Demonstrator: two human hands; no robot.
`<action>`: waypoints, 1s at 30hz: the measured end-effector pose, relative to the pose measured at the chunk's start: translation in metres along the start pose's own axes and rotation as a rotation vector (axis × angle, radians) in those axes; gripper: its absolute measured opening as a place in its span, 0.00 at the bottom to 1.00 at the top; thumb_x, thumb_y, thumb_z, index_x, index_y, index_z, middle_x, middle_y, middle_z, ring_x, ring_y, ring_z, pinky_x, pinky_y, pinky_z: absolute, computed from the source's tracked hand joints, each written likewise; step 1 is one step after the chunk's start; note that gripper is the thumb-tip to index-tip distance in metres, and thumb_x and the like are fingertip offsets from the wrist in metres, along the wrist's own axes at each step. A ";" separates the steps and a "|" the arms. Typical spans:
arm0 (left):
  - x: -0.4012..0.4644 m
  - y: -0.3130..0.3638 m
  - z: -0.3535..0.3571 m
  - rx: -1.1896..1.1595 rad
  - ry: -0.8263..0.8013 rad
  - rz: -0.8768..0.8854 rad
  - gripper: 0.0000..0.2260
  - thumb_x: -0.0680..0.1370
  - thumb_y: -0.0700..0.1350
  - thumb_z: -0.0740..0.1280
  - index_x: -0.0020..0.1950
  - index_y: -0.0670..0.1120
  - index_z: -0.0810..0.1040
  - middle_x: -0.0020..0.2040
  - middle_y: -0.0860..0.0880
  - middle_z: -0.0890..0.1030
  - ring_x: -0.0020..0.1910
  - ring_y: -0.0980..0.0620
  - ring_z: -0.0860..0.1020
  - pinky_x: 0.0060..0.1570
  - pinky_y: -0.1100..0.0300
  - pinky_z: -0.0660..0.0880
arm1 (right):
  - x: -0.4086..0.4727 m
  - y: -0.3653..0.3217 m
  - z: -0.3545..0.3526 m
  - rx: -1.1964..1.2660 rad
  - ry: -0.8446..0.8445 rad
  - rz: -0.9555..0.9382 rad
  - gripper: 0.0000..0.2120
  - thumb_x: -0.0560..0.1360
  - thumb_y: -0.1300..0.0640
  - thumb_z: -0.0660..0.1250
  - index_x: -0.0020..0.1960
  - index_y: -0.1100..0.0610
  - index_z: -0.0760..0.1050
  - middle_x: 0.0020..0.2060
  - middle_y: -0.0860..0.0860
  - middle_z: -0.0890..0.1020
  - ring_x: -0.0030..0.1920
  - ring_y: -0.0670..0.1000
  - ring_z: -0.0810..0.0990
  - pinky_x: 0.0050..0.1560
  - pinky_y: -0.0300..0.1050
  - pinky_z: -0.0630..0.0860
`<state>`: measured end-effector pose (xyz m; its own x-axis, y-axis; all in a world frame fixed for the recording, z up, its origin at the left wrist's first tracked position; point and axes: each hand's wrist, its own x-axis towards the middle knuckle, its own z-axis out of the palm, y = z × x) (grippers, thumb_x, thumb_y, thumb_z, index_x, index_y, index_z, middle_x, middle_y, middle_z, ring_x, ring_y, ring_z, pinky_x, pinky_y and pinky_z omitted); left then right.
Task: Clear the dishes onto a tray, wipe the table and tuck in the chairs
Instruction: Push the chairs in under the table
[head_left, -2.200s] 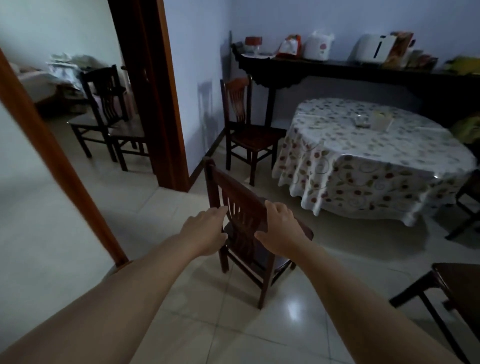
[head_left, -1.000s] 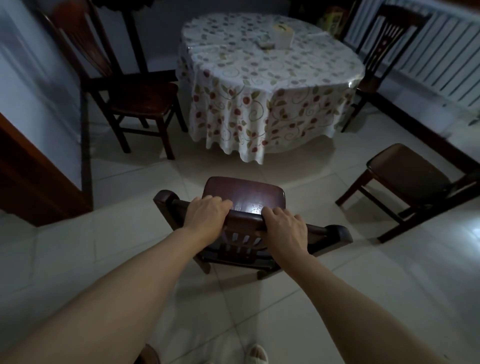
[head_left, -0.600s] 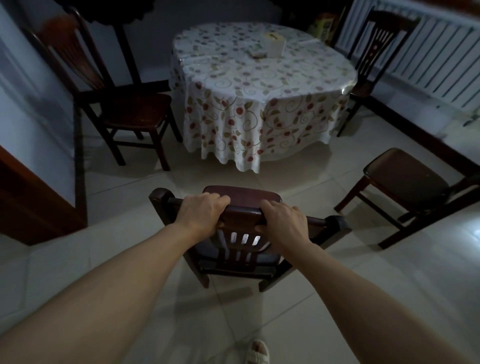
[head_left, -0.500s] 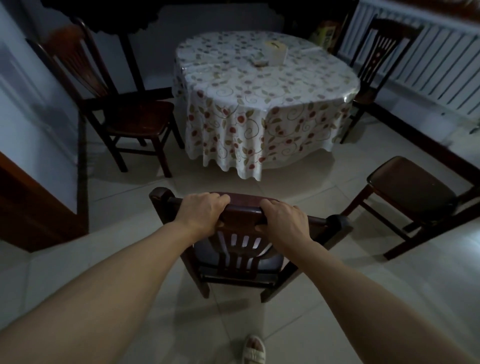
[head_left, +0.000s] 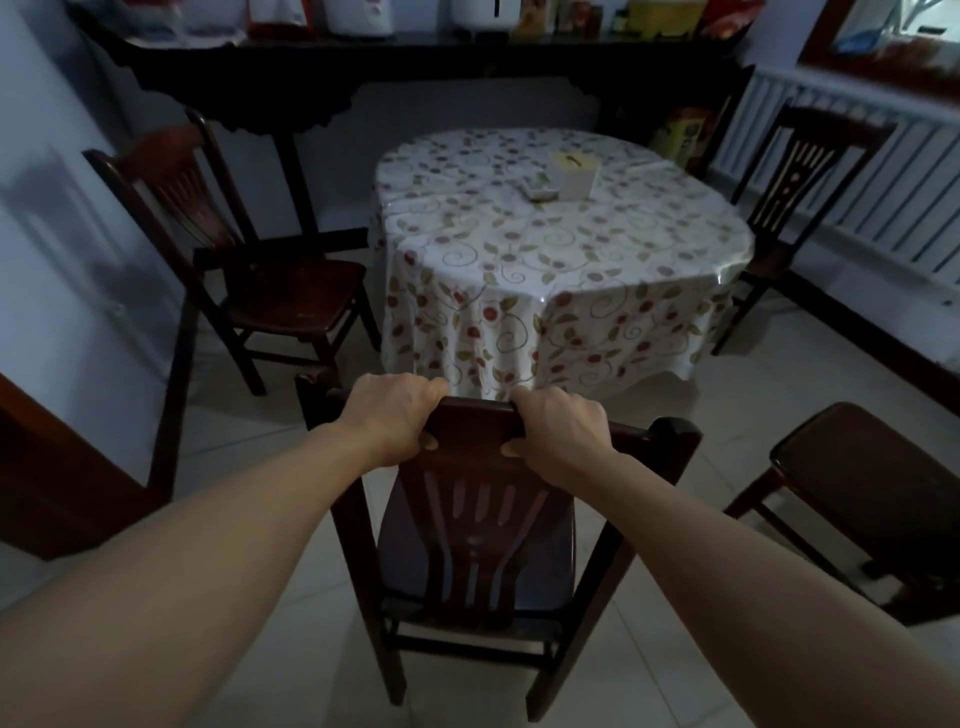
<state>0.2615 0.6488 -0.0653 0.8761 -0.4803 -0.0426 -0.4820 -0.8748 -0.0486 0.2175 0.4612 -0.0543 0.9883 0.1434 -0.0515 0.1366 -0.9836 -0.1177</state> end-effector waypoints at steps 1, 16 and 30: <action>0.014 -0.004 -0.003 0.009 0.000 0.005 0.16 0.72 0.52 0.71 0.45 0.51 0.64 0.46 0.52 0.76 0.47 0.49 0.77 0.38 0.55 0.64 | 0.014 0.006 -0.004 -0.006 -0.011 -0.007 0.17 0.73 0.47 0.69 0.55 0.54 0.70 0.48 0.52 0.78 0.49 0.55 0.78 0.40 0.47 0.67; 0.212 -0.029 -0.020 0.003 0.104 0.085 0.20 0.70 0.57 0.71 0.44 0.52 0.60 0.40 0.54 0.72 0.44 0.50 0.77 0.37 0.57 0.62 | 0.185 0.109 -0.047 0.003 -0.079 -0.024 0.19 0.72 0.50 0.71 0.60 0.53 0.71 0.52 0.52 0.79 0.51 0.55 0.79 0.45 0.49 0.73; 0.388 0.020 -0.002 0.029 0.086 -0.234 0.21 0.71 0.54 0.71 0.56 0.46 0.68 0.53 0.48 0.77 0.51 0.46 0.77 0.39 0.56 0.65 | 0.354 0.258 -0.051 -0.202 -0.060 -0.276 0.14 0.73 0.47 0.69 0.51 0.53 0.70 0.42 0.50 0.78 0.39 0.53 0.75 0.32 0.44 0.63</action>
<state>0.5916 0.4444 -0.0809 0.9613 -0.2692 0.0580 -0.2647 -0.9614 -0.0755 0.6063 0.2528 -0.0525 0.9074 0.4070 -0.1045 0.4145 -0.9079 0.0632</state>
